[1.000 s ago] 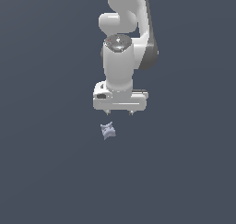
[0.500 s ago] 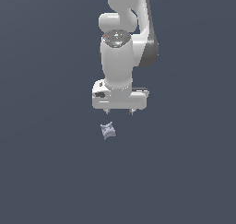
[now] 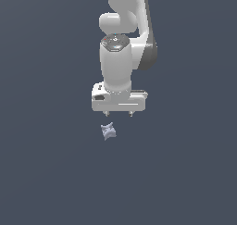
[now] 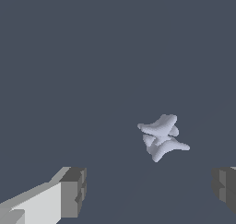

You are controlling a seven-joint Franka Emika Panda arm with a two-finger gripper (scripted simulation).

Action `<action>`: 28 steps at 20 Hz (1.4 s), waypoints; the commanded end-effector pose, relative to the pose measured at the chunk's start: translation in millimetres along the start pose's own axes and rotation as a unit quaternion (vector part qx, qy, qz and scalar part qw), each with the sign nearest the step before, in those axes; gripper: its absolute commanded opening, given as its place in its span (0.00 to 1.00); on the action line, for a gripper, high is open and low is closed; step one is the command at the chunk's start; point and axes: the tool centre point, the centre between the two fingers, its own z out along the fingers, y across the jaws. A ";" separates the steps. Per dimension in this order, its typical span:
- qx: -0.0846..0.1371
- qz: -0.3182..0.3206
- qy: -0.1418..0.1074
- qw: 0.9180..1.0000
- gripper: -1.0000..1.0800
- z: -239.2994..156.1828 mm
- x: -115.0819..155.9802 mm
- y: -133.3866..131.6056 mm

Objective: Pick up the object and move it to a goal position.

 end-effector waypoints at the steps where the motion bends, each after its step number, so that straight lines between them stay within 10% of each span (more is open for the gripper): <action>1: -0.002 -0.012 -0.002 1.000 0.96 7.0 0.1 4.3; 28: -0.013 -0.182 -0.030 0.983 0.96 99.1 -6.4 57.7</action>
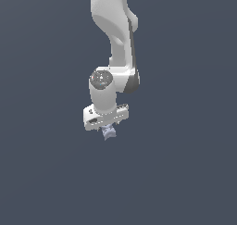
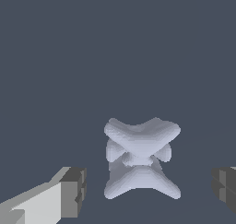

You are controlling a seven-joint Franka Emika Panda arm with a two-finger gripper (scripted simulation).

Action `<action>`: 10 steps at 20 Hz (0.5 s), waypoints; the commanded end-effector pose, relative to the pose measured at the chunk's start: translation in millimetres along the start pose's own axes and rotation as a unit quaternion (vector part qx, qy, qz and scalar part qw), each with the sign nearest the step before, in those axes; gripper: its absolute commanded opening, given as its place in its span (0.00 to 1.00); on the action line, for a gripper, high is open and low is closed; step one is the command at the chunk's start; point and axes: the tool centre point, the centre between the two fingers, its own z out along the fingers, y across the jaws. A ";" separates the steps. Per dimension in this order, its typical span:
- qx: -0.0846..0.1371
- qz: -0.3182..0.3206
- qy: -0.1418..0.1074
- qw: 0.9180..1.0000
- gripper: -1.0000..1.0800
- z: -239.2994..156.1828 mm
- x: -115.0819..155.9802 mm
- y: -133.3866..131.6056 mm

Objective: Pick up the object and move it to a goal position.

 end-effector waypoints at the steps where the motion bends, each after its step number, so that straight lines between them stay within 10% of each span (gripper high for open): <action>1: 0.000 0.000 0.000 1.000 0.96 0.2 0.2 -0.1; 10: 0.000 -0.002 0.000 1.000 0.96 35.7 -0.8 -0.5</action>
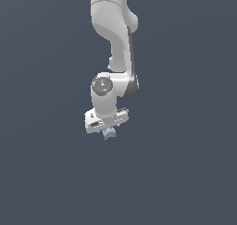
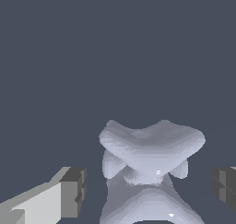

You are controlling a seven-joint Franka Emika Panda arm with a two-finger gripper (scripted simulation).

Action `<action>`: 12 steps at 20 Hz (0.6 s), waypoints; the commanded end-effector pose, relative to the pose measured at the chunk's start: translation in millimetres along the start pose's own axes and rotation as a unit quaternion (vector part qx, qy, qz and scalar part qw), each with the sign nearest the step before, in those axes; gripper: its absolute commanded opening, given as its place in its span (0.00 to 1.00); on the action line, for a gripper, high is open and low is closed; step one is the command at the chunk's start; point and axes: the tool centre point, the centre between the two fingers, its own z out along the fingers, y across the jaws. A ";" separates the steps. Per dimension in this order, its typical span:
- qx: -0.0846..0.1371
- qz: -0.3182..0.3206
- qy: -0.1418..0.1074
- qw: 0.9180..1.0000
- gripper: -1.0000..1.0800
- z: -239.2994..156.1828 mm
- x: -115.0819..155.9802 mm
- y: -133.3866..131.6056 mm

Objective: Pick up the object and move it to a goal position.

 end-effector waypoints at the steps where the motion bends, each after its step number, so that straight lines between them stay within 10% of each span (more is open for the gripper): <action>1: 0.000 0.000 0.000 1.000 0.96 12.9 -0.7 -0.1; 7: 0.000 -0.001 0.000 1.000 0.96 23.3 0.5 0.2; 8: 0.000 -0.001 0.000 1.000 0.00 23.3 0.5 0.2; 12: 0.000 -0.001 0.000 1.000 0.00 23.3 0.5 0.2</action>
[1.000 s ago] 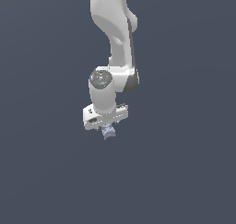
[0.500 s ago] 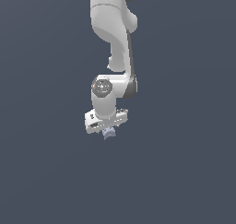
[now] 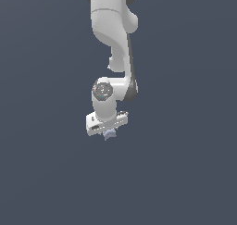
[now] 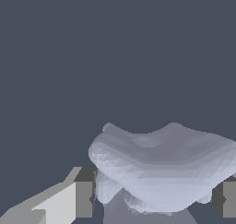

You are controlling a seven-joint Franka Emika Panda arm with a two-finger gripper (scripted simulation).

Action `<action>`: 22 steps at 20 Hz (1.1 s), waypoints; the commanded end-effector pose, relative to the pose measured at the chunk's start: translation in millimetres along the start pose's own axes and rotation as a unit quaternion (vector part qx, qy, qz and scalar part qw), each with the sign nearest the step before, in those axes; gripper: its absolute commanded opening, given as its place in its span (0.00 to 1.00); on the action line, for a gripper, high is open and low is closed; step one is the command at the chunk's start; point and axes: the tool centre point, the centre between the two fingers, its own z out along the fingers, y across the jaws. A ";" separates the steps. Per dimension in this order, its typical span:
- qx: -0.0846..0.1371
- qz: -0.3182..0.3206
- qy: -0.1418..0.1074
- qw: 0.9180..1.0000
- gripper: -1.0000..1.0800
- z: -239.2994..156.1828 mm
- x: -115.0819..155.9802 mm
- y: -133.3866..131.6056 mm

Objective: Pick up the object and move it to a goal position.

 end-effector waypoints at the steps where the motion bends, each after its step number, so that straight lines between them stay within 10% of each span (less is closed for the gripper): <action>1: 0.000 0.000 0.000 1.000 0.00 0.7 0.3 -0.6; 22: 0.000 0.000 0.000 1.000 0.00 -64.2 1.6 -41.0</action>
